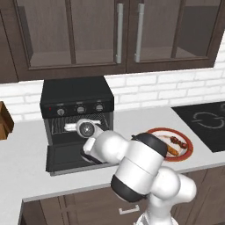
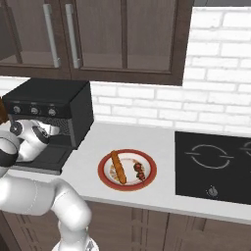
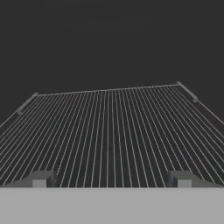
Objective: Pick up the kebab skewer and baguette bread, and place them inside the toaster oven. Close the toaster oven door and start by setting the timer.
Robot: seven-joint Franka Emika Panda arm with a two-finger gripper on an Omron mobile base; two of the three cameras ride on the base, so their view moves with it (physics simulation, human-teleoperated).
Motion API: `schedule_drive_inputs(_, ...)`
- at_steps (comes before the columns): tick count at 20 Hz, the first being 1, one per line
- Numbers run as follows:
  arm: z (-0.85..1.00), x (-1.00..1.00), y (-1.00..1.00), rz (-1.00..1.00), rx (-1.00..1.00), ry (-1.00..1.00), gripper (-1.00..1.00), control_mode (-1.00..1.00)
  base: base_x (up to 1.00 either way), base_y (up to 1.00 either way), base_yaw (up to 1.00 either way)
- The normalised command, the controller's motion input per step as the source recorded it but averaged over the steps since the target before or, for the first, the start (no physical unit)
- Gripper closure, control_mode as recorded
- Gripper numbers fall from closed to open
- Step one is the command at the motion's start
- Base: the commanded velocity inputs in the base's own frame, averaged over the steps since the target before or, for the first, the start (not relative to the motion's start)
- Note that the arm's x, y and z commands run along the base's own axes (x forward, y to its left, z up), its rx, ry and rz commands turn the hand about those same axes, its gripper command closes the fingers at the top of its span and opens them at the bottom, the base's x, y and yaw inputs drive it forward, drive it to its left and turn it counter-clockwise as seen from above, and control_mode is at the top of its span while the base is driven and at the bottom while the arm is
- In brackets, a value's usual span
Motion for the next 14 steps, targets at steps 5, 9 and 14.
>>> schedule_drive_inputs(5,-0.08,0.1,0.01,0.0,0.0,0.03,-1.0,-1.0,0.0,0.0,0.0)
schedule_drive_inputs(9,-0.1,0.0,0.0,0.0,0.0,0.05,-1.0,-1.0,0.0,0.0,0.0)
schedule_drive_inputs(14,-0.11,0.0,0.0,0.0,0.0,0.02,-1.0,-1.0,0.0,0.0,0.0)
